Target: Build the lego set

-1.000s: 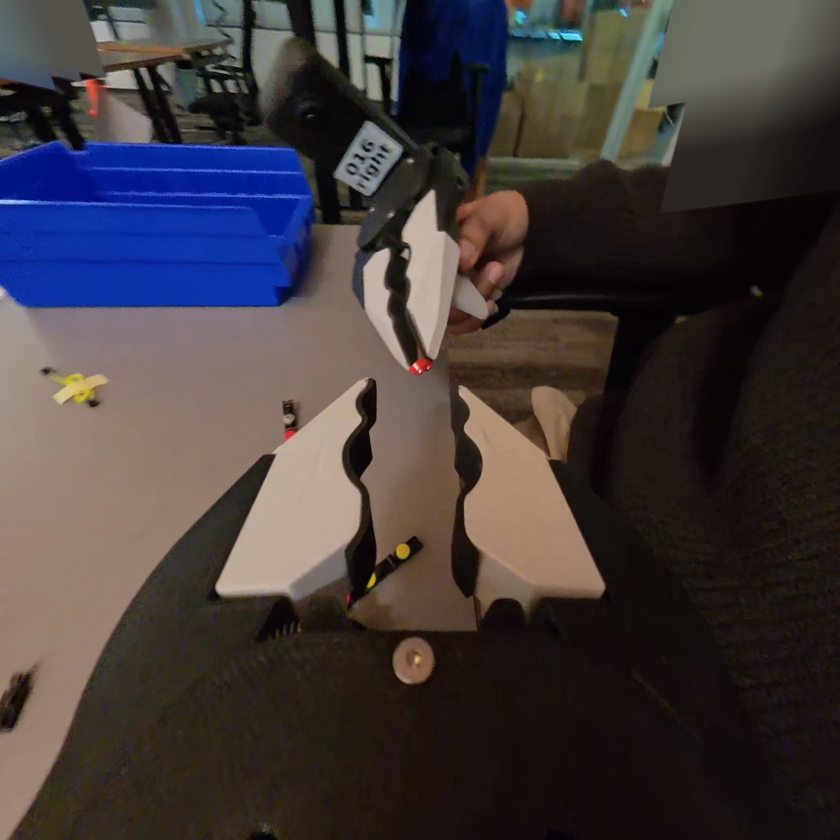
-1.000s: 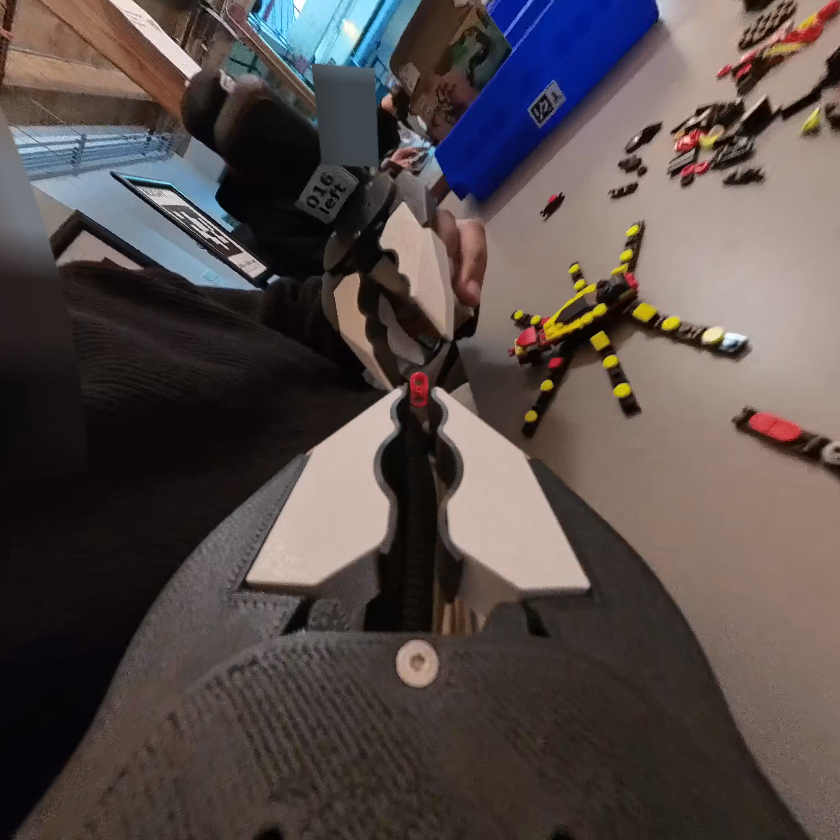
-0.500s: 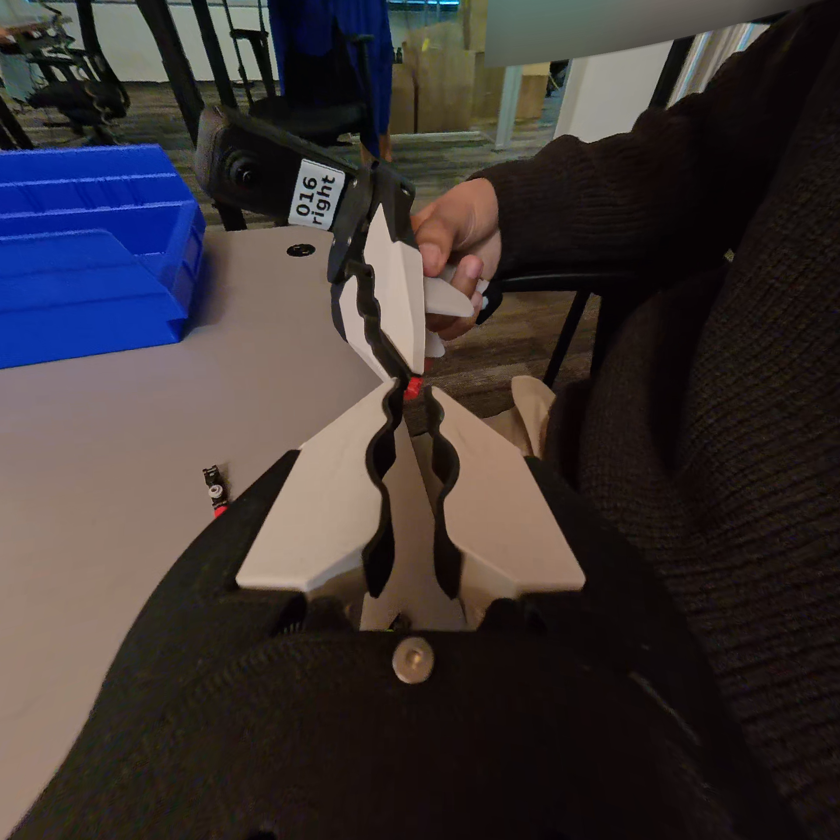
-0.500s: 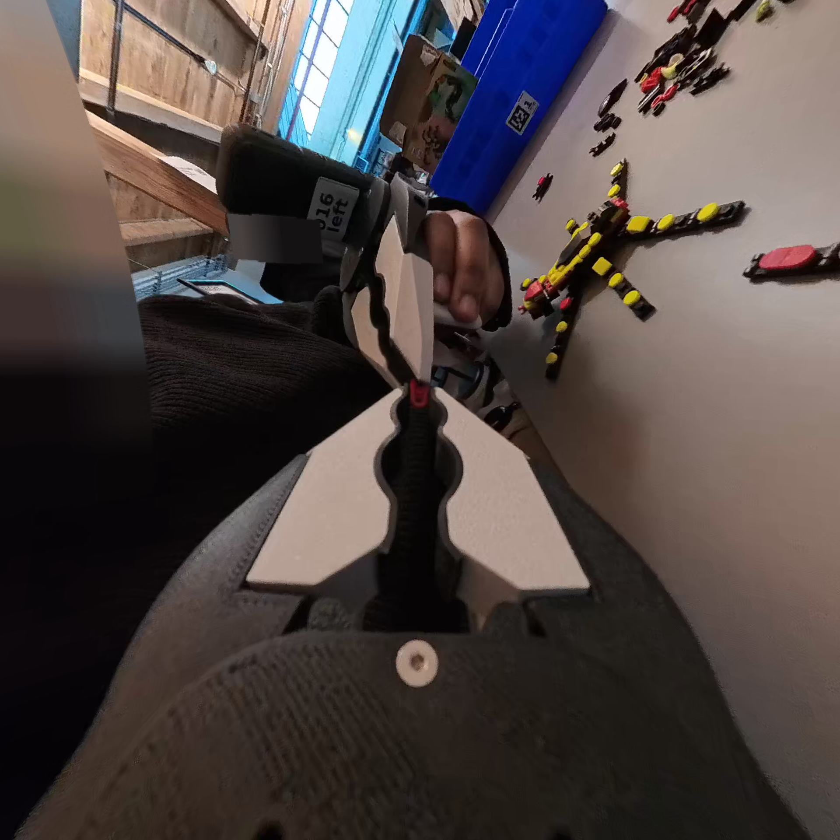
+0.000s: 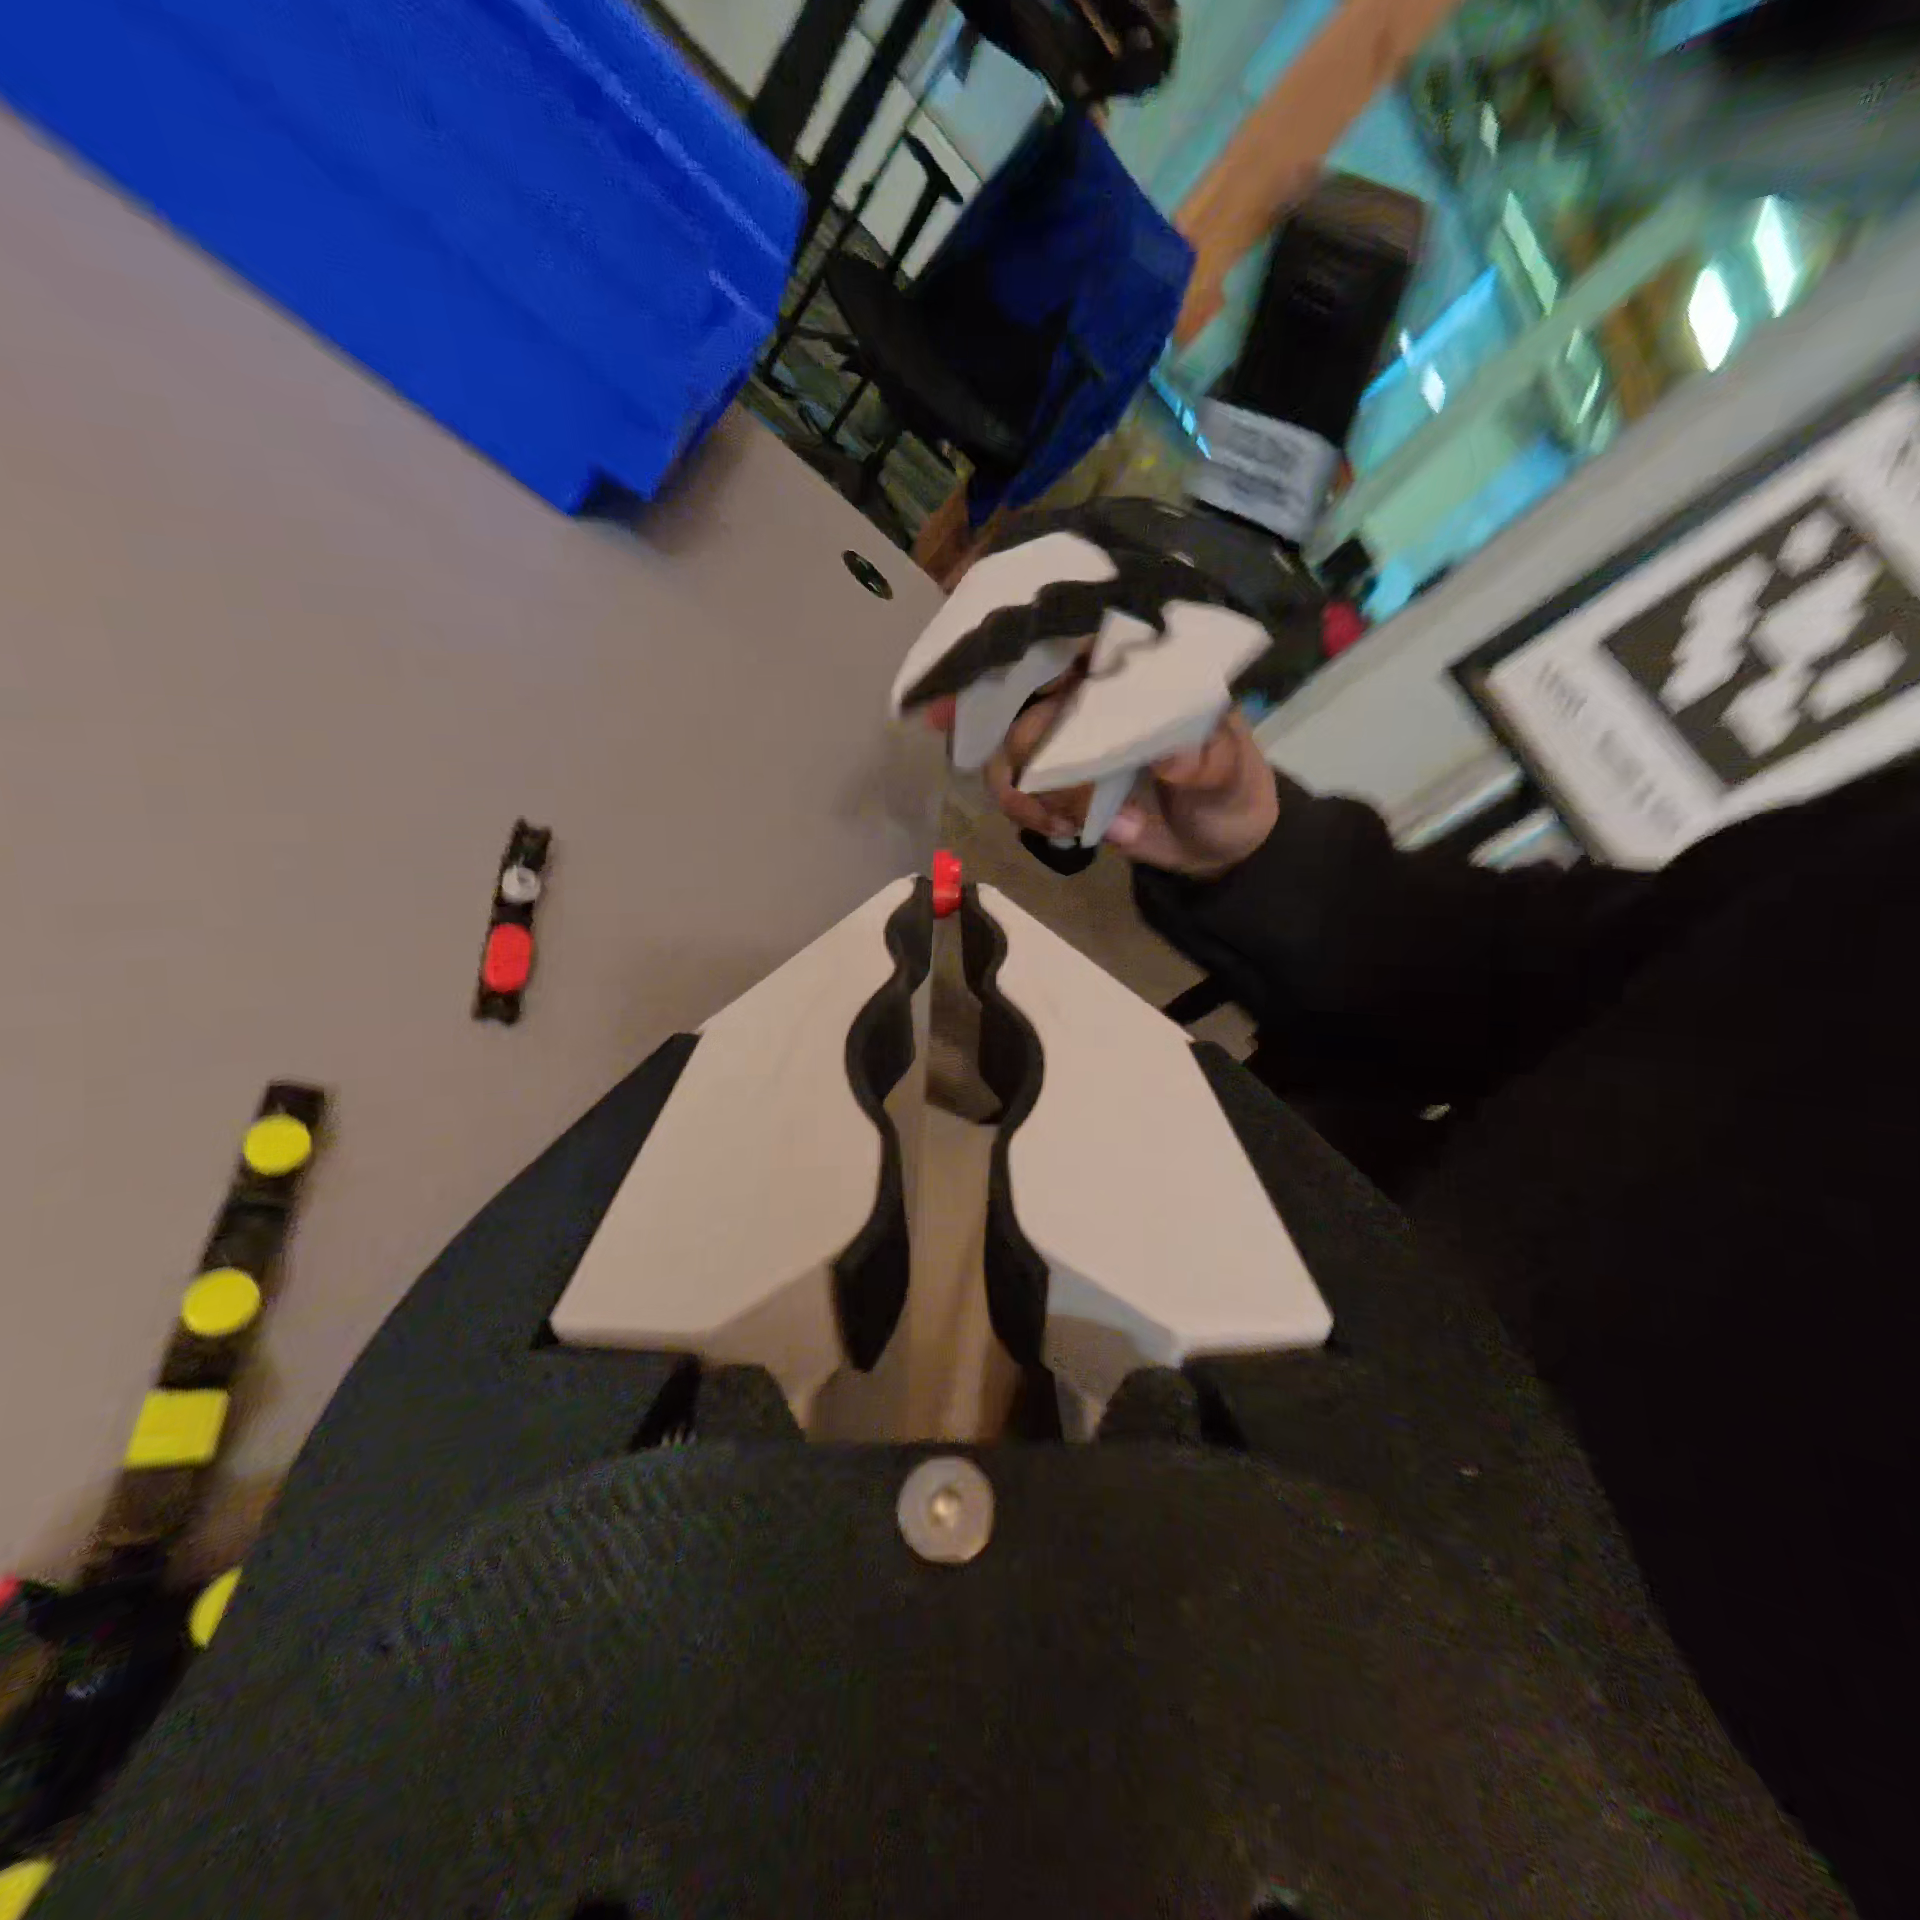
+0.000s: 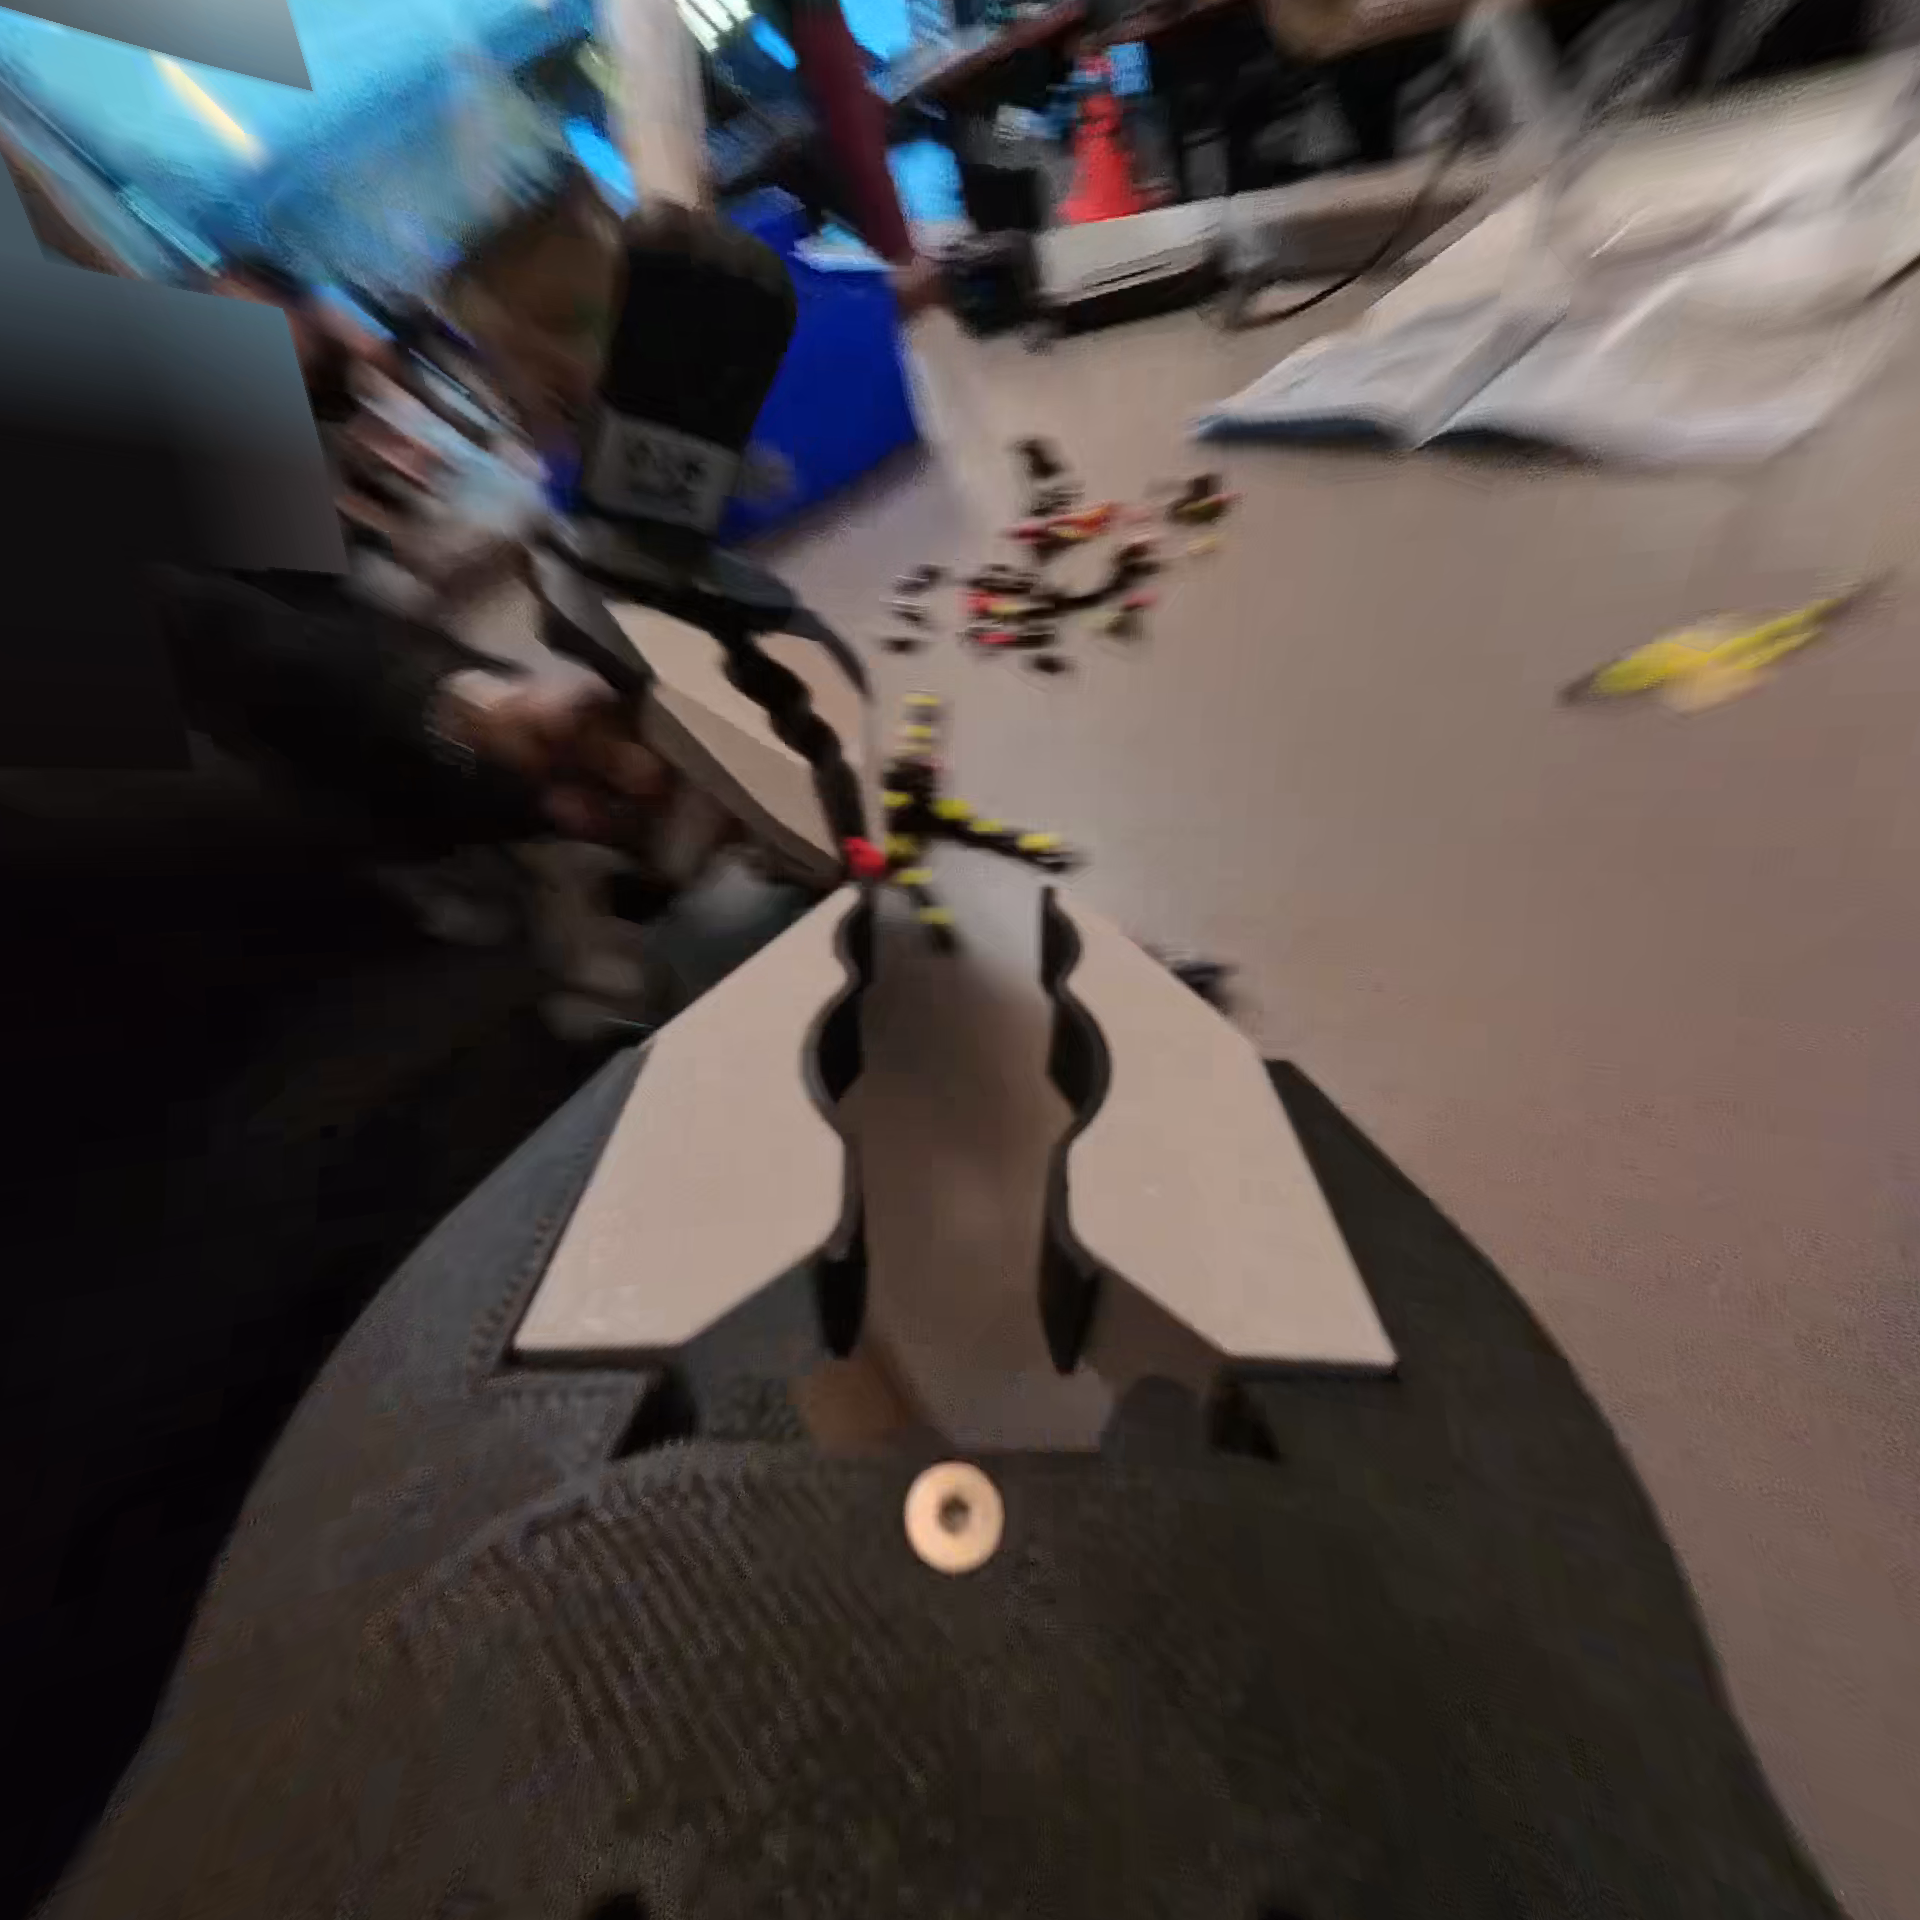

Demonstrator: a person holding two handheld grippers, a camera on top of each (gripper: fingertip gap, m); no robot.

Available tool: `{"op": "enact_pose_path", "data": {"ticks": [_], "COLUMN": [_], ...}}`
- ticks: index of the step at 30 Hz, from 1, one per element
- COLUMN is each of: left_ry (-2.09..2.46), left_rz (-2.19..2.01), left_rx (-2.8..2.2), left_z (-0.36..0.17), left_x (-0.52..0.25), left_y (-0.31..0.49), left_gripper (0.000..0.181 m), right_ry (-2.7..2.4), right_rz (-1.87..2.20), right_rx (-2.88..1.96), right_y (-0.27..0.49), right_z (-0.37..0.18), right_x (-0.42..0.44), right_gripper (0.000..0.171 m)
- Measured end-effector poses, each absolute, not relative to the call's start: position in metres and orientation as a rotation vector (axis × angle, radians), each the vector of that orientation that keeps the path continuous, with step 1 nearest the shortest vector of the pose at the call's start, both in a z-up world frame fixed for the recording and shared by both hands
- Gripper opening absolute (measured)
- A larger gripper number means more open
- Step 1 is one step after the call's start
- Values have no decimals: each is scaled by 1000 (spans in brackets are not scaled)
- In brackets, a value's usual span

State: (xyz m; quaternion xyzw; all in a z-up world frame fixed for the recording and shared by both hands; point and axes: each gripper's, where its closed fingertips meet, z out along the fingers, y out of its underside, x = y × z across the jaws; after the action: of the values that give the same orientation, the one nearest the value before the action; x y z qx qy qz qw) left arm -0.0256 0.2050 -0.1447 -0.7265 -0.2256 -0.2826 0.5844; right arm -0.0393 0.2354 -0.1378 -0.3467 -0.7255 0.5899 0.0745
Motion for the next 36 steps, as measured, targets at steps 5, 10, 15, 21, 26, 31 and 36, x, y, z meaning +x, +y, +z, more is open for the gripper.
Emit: {"op": "enact_pose_path", "data": {"ticks": [5, 10, 15, 21, 26, 31, 36], "left_ry": [-781, -783, -779, -766, -751, -698, -745], "left_rz": [-896, -875, -833, -848, -860, -623, -500], "left_rx": [-1629, -1663, -1651, -1687, -1697, -1794, -2019], "left_z": [-163, -165, -158, -162, -160, -158, -183], "left_x": [-35, -32, -32, -28, -28, -47, -61], "left_y": [206, 208, 208, 207, 206, 197, 200], "left_gripper": [2, 2, 2, 2, 23, 36, 46], "right_ry": [-2242, -2271, -2241, -2255, -2282, -2388, -2539], "right_rz": [1171, 869, 917, 874, 866, 807, 707], "right_rx": [-487, -270, -371, -277, -291, -490, -649], "right_y": [213, 205, 202, 198, 201, 227, 253], "right_z": [-148, -168, -159, -166, -170, -195, -227], "right_x": [-30, -31, -39, -35, -34, -45, -47], "right_gripper": [21, 13, 13, 8, 6, 7, 7]}}
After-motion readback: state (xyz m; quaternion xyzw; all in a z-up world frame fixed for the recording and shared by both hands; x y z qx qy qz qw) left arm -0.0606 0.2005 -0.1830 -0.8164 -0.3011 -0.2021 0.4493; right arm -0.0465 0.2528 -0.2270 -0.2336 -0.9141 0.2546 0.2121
